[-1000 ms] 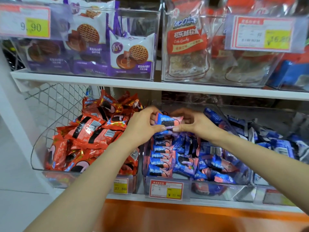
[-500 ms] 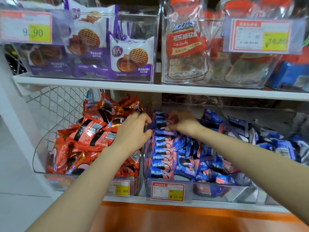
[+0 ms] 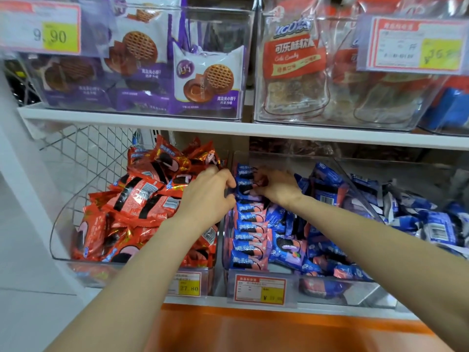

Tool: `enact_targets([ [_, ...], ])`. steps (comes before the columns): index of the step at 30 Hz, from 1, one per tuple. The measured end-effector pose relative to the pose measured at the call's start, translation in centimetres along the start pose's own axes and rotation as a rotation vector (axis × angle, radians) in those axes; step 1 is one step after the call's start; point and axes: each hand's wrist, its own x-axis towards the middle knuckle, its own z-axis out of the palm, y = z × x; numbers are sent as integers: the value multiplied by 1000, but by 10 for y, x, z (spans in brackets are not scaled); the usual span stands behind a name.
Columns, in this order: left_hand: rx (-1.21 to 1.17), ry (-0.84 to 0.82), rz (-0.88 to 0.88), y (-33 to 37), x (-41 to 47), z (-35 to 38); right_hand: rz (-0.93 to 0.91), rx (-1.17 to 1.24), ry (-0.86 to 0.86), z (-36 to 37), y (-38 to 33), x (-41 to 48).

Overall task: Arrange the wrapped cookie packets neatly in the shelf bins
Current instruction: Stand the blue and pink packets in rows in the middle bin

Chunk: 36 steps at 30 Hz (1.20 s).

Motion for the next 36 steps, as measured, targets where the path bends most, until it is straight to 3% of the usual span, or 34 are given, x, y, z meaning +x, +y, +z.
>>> enact_targets([
  [7,-4,-10,-8,1,0,0,16,26,-39,0,-6,6],
  [12,5,-17,-14,3,0,-1,17,-156,77,5,-4,3],
  [16,8,-17,-12,4,0,-1,-43,-260,64,5,3,1],
  [23,13,-13,-7,4,0,-1,-43,-206,-59,-5,-2,5],
  [36,6,-21,-3,2,0,-1,76,8,-38,6,-6,13],
])
